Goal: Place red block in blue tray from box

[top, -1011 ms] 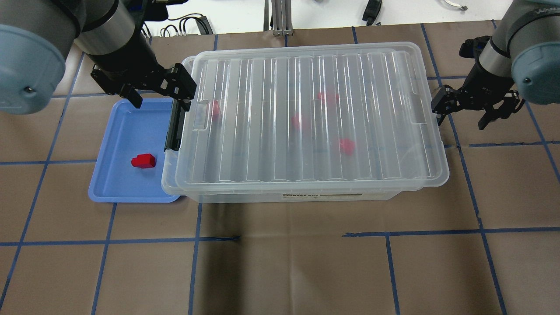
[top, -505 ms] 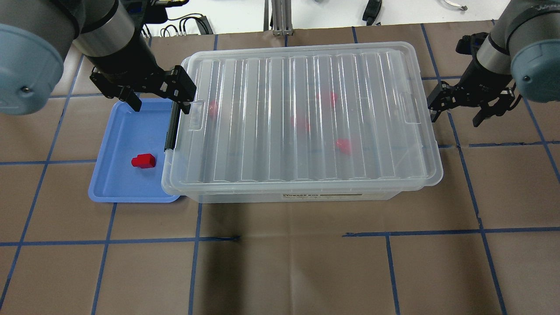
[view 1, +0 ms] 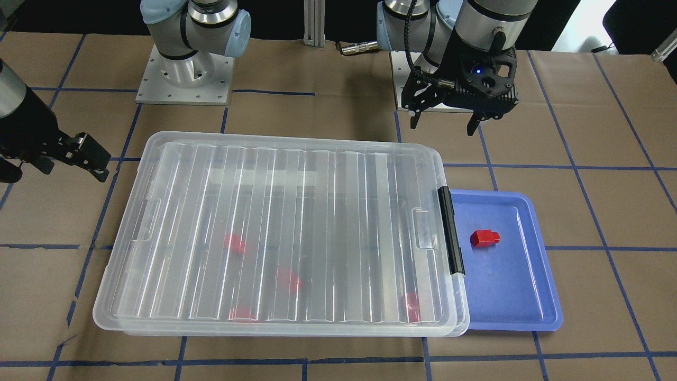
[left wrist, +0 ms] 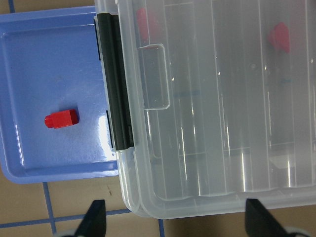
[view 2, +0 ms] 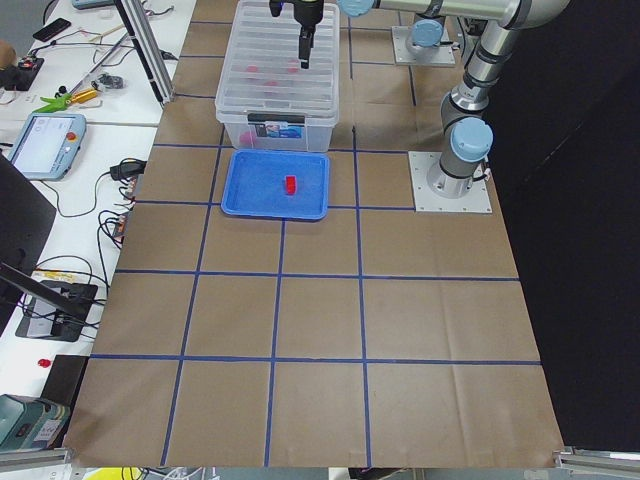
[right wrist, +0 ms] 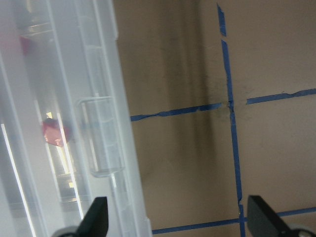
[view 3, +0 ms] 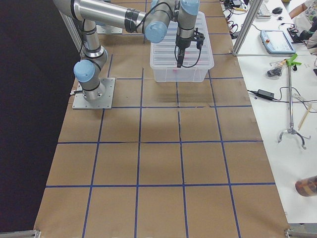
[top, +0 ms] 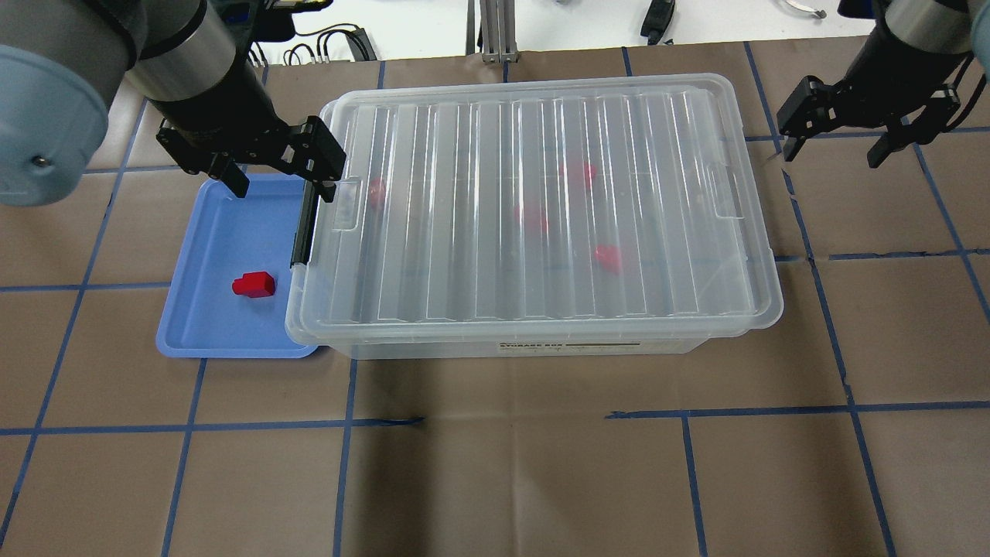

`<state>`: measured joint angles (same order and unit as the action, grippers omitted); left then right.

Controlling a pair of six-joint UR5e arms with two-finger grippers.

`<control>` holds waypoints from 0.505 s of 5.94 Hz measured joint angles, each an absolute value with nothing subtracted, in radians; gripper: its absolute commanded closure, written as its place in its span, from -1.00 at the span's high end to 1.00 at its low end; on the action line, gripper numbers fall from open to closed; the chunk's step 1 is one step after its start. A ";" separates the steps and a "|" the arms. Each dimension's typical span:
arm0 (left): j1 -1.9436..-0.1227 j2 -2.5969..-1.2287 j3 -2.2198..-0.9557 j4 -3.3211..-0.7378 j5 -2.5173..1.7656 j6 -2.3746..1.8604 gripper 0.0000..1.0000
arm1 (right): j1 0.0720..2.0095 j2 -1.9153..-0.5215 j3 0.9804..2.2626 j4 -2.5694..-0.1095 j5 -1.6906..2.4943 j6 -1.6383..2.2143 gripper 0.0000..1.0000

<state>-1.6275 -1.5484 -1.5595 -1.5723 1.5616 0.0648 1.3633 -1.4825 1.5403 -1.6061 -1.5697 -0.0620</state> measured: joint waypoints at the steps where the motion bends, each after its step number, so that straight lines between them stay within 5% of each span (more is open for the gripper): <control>1: -1.628 -1.547 -1.560 -1.572 1.562 0.066 0.96 | 1.443 -1.503 1.519 -1.570 -1.572 0.013 1.00; 3: -1.628 -1.546 -1.561 -1.572 1.562 0.067 0.96 | 1.559 -1.533 1.513 -1.530 -1.572 0.131 1.00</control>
<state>-1.6276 -1.5457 -1.5607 -1.5723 1.5616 0.0667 1.5595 -1.5333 1.5129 -1.5300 -1.5723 0.1309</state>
